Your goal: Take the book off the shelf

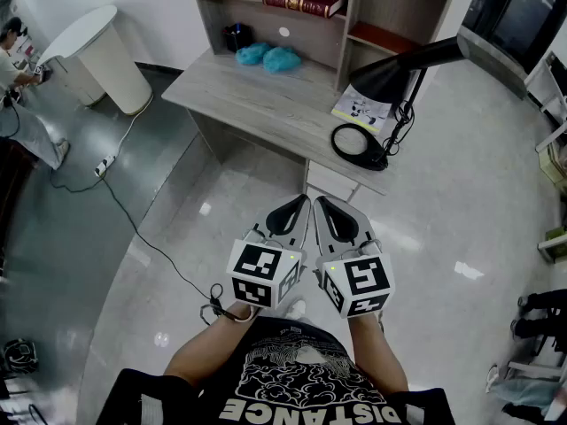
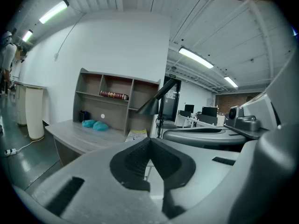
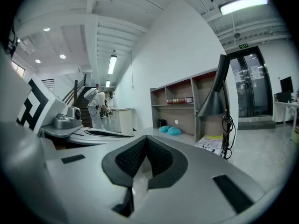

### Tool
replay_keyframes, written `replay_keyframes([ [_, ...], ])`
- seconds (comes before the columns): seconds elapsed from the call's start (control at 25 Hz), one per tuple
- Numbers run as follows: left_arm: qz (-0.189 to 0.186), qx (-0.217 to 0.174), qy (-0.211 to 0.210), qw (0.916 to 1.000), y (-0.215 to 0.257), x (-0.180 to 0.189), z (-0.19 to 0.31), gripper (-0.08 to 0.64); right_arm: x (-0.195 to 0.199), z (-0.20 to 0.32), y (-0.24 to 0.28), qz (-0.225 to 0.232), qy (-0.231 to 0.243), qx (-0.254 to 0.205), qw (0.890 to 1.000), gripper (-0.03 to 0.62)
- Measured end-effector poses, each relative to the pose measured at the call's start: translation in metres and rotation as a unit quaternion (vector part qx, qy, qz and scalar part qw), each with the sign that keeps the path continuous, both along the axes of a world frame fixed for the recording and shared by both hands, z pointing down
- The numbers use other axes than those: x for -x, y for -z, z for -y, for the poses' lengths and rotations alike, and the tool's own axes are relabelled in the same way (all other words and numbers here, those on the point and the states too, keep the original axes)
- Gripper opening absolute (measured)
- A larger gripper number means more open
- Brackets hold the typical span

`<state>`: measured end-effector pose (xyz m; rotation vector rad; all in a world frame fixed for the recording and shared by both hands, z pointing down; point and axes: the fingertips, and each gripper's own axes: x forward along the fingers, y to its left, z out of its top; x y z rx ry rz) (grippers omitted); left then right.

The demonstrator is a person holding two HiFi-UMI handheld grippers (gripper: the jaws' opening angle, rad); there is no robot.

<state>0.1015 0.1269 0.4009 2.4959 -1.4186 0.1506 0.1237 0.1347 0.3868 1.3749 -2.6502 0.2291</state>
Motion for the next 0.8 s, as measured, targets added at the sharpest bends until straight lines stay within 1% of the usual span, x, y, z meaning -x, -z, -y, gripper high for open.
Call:
replay_keyframes([
  [0.2,-0.003,0.002,0.003,1.0000,0.001,-0.004,-0.007,0.009,-0.003,-0.007,0.000,0.000,0.006,0.001,1.000,0.017],
  [0.36,-0.002,0.005,0.007,1.0000,-0.001,0.000,-0.005,0.009,-0.001,-0.004,-0.001,0.006,0.007,0.006,1.000,0.017],
  [0.56,-0.005,0.011,0.010,0.9999,-0.006,0.012,0.004,0.009,0.011,0.005,-0.006,0.006,0.011,0.013,1.000,0.017],
  [0.8,-0.014,0.013,0.001,0.9998,-0.008,0.033,0.031,0.009,0.033,0.030,-0.009,0.000,0.002,0.018,1.000,0.017],
])
